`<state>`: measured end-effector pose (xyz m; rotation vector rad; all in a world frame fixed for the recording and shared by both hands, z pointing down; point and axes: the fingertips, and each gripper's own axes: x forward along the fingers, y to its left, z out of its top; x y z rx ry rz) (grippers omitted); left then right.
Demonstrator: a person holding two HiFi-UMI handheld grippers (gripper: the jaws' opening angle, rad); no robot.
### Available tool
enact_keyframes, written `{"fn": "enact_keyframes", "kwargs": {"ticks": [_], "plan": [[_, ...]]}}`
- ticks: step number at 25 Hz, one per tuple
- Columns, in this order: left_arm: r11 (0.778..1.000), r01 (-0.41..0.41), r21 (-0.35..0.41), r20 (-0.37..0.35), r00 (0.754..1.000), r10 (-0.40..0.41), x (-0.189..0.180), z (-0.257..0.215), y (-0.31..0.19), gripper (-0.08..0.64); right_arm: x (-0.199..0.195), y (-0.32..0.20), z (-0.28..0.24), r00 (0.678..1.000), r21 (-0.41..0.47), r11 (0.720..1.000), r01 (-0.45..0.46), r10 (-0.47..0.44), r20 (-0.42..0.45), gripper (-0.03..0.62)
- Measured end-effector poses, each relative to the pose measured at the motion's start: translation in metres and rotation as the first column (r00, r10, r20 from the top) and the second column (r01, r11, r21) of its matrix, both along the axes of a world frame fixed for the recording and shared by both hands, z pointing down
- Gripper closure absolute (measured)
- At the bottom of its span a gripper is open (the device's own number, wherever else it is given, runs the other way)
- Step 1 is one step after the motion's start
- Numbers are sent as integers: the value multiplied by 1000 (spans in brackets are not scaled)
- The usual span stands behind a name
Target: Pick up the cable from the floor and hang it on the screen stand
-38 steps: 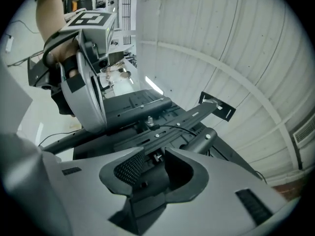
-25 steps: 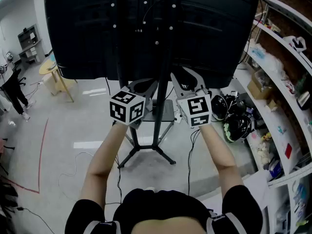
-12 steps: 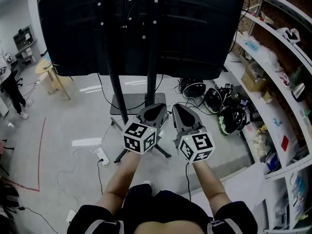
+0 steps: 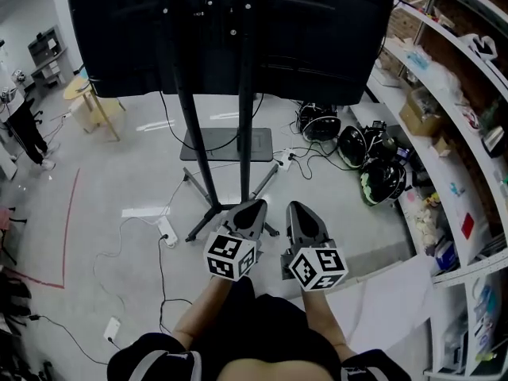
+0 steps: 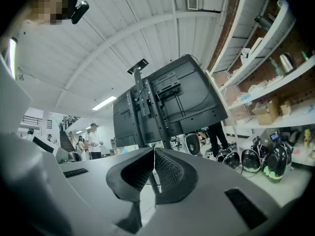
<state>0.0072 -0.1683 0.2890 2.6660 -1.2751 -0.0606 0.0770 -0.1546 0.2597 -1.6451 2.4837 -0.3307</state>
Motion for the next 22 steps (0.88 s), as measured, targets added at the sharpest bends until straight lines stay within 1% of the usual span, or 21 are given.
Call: {"fn": "enact_keyframes", "kwargs": {"ticks": [4,10,17,22], "plan": [[1000,-31,-1,27,999,31,9,11,20,552,11,22,14,998,2,998,-63,63,-14,566],[997,-70,13,6,998,70,24,7,39,552,8,39,22,999,-12,999,-45,44,-17,568],[999,-45,-13,-3,999,45,21,15,48,552,6,44,23,999,-1,1000,-29,29,-33,569],[999,-18,-37,5,1000,18,16,22,47,552,-4,44,27,998,-12,1000,7,-8,-63,569]]}}
